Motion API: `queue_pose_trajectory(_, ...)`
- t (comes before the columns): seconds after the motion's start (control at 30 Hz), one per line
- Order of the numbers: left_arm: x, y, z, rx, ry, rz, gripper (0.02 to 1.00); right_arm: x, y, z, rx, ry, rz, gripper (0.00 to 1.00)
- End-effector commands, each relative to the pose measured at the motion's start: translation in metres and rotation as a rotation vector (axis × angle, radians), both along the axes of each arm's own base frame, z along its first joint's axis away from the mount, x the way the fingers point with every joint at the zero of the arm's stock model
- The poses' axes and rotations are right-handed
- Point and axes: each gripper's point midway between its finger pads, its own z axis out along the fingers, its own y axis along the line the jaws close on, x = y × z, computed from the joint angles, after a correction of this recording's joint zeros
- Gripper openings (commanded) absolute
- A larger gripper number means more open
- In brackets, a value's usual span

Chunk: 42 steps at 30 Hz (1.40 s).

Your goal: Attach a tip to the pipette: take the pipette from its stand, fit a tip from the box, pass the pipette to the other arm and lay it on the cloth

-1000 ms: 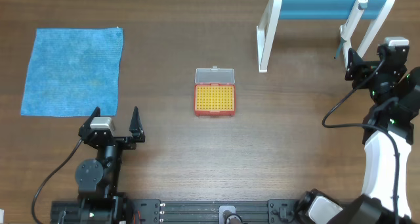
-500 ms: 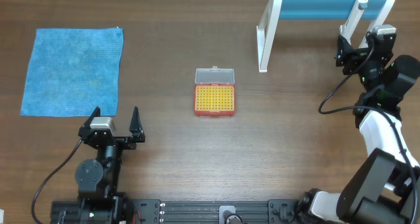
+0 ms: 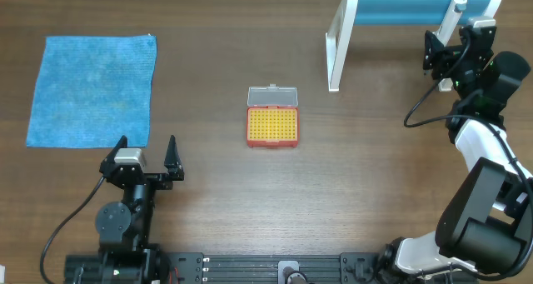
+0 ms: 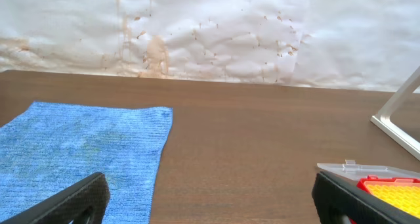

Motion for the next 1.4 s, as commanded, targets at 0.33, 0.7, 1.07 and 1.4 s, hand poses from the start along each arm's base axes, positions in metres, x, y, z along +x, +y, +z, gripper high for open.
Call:
queue_pose_trajectory(0.33, 0.000, -0.003, 0.000, 0.009, 0.000, -0.016, 0.998, 0.010, 0.000, 0.003, -0.004, -0.015, -0.026, 0.678)
queue_pose_trajectory(0.7, 0.000, -0.003, 0.000, 0.009, 0.000, -0.016, 0.996, 0.010, 0.000, 0.003, 0.010, -0.013, -0.028, 0.397)
queue_pose_trajectory(1.07, 0.000, -0.003, 0.000, 0.009, 0.000, -0.016, 0.998, 0.008, 0.001, -0.005, 0.027, 0.025, -0.028, 0.082)
queue_pose_trajectory(1.4, 0.000, -0.003, 0.000, 0.009, 0.000, -0.016, 0.996, 0.000, 0.005, 0.038, -0.011, -0.061, -0.028, 0.080)
